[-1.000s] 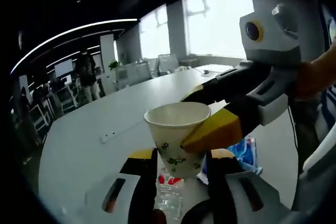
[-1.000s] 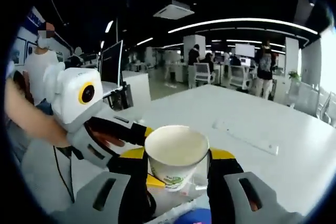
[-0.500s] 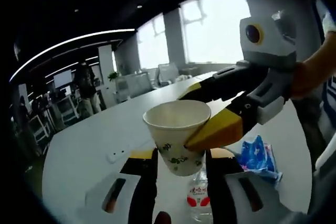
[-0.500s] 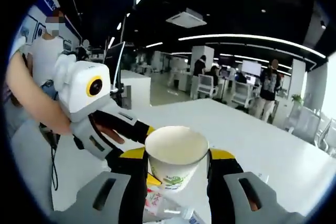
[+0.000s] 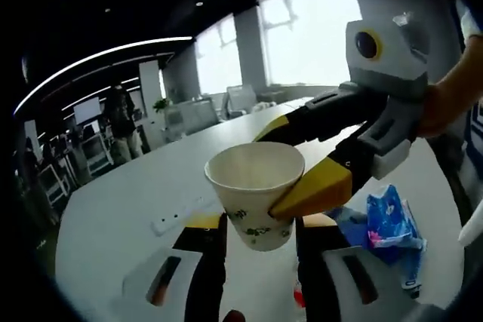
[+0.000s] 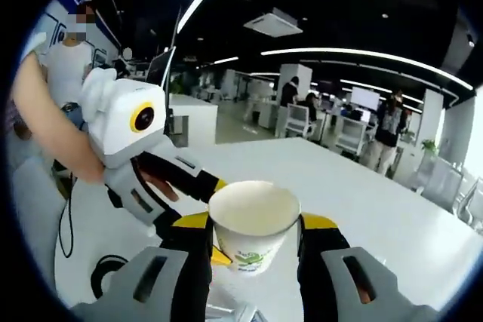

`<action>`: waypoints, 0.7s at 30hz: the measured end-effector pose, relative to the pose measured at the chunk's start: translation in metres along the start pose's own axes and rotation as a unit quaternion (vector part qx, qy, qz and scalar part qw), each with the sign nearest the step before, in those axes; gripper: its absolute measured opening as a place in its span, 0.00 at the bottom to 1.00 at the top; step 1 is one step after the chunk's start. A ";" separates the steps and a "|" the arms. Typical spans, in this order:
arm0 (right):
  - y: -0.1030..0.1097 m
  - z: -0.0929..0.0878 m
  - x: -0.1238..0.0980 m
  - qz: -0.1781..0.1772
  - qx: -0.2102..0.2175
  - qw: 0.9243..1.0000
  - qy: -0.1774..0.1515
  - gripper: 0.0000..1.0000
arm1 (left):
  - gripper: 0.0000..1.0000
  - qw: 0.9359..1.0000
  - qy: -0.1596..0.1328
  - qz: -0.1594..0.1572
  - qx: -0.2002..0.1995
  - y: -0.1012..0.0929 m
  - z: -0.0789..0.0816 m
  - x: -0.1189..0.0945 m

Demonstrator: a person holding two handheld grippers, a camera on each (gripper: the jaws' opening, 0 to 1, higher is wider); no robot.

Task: Arrange the tabletop items into an orderly group along one side of the table until the central work area is clear of visible clutter.

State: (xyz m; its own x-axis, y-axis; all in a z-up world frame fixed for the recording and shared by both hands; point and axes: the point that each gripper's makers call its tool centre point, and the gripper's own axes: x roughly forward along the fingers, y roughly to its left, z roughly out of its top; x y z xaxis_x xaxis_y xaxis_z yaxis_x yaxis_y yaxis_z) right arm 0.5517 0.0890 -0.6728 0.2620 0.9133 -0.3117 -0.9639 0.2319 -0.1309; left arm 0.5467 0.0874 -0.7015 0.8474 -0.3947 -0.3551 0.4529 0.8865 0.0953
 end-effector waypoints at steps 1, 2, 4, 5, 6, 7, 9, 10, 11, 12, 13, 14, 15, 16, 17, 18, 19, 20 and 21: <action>0.000 -0.002 0.001 0.001 0.001 1.000 0.000 0.41 | 0.33 1.000 0.002 0.000 0.001 0.000 -0.002 0.001; 0.000 -0.005 0.004 0.002 0.003 1.000 0.002 0.41 | 0.33 1.000 0.007 0.000 0.002 0.001 -0.006 0.002; 0.002 -0.012 0.007 0.003 0.005 1.000 0.005 0.41 | 0.33 1.000 0.014 -0.003 0.000 0.001 -0.013 0.004; 0.002 -0.013 0.008 0.003 0.005 1.000 0.005 0.40 | 0.33 1.000 0.014 -0.003 0.000 0.002 -0.013 0.005; 0.003 -0.016 0.011 0.004 0.004 1.000 0.004 0.40 | 0.33 1.000 0.018 -0.003 0.000 0.004 -0.018 0.007; 0.003 -0.017 0.012 0.005 0.004 1.000 0.004 0.40 | 0.33 1.000 0.021 -0.003 0.000 0.005 -0.020 0.008; 0.003 -0.019 0.015 0.006 0.004 1.000 0.004 0.40 | 0.33 1.000 0.021 -0.004 -0.002 0.007 -0.024 0.010; 0.003 -0.022 0.017 0.007 0.006 1.000 0.007 0.40 | 0.33 1.000 0.023 -0.004 -0.003 0.007 -0.026 0.011; 0.003 -0.024 0.018 0.008 0.007 1.000 0.008 0.40 | 0.33 1.000 0.024 -0.004 -0.003 0.009 -0.028 0.012; 0.003 -0.025 0.020 0.008 0.007 1.000 0.009 0.39 | 0.33 1.000 0.026 -0.003 -0.003 0.011 -0.031 0.014; 0.002 -0.028 0.022 0.009 0.007 1.000 0.010 0.39 | 0.33 1.000 0.028 -0.001 -0.002 0.011 -0.033 0.015; 0.002 -0.029 0.023 0.008 0.007 1.000 0.011 0.39 | 0.33 1.000 0.029 -0.001 -0.004 0.011 -0.033 0.015; 0.002 -0.030 0.023 0.008 0.008 1.000 0.011 0.39 | 0.33 1.000 0.028 0.000 -0.008 0.011 -0.034 0.016; 0.002 -0.032 0.024 0.008 0.009 1.000 0.011 0.39 | 0.33 1.000 0.027 0.001 -0.011 0.012 -0.036 0.017; 0.002 -0.034 0.025 0.009 0.010 1.000 0.012 0.39 | 0.33 1.000 0.027 0.001 -0.011 0.011 -0.037 0.017; 0.001 -0.036 0.025 0.009 0.012 1.000 0.013 0.39 | 0.33 1.000 0.029 0.000 -0.010 0.010 -0.039 0.018; 0.001 -0.038 0.025 0.009 0.014 1.000 0.015 0.39 | 0.33 0.999 0.031 -0.002 -0.008 0.009 -0.040 0.019; 0.002 -0.041 0.025 0.009 0.016 1.000 0.016 0.39 | 0.33 0.999 0.033 -0.004 -0.008 0.008 -0.043 0.021; 0.002 -0.043 0.025 0.009 0.017 1.000 0.017 0.39 | 0.33 0.999 0.034 -0.005 -0.008 0.008 -0.044 0.022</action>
State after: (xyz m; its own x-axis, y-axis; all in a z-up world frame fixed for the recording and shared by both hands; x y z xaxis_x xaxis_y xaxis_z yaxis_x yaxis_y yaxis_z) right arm 0.5588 0.0983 -0.7214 0.2461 0.9056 -0.3454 -0.9692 0.2277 -0.0936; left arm 0.5564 0.0962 -0.7495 0.8215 -0.3864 -0.4192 0.4561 0.8866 0.0767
